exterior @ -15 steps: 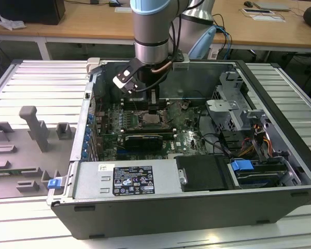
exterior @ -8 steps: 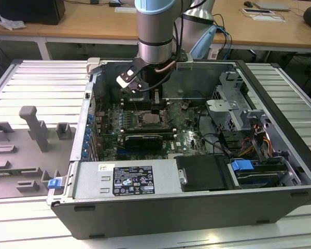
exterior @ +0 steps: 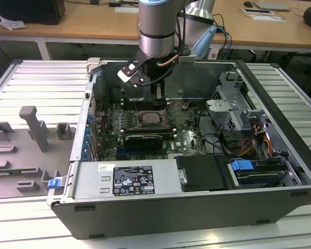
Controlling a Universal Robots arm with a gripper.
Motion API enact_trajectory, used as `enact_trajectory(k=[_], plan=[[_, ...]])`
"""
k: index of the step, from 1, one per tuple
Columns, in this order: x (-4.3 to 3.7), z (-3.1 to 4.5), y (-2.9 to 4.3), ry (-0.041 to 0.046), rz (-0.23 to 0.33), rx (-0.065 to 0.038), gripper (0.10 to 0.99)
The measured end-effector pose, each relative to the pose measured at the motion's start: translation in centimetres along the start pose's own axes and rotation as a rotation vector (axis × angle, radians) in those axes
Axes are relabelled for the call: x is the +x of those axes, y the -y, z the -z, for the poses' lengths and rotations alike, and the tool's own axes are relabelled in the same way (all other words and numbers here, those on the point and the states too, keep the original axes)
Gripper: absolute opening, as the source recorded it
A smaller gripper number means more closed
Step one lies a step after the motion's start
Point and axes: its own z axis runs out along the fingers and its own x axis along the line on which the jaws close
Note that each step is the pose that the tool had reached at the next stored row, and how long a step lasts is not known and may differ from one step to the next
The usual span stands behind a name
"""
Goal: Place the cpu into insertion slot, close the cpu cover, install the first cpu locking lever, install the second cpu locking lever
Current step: 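Close the cpu cover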
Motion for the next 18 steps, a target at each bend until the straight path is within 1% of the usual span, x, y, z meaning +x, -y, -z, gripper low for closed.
enact_trajectory(k=[1, 3, 4, 8, 12, 14, 15, 16, 17, 18], plan=[[0.01, 0.47, -0.04, 0.0000, 0.000, 0.000, 0.106], [0.01, 1.00, -0.13, 0.0000, 0.000, 0.000, 0.106], [0.02, 1.11, -0.35, -0.0001, 0.000, 0.000, 0.106], [0.04, 1.09, -1.05, 0.0001, 0.000, 0.001, 0.106], [0.05, 1.60, -1.51, 0.0002, 0.000, 0.002, 0.106], [0.07, 1.58, -2.27, -0.0002, 0.000, 0.004, 0.106], [0.09, 1.55, -2.90, -0.0014, 0.000, 0.008, 0.106], [0.10, 1.51, -3.38, -0.0087, -0.001, 0.012, 0.106], [0.11, 1.48, -3.67, -0.0233, -0.002, 0.016, 0.106], [0.11, 1.47, -3.88, -0.0353, -0.002, 0.018, 0.106]])
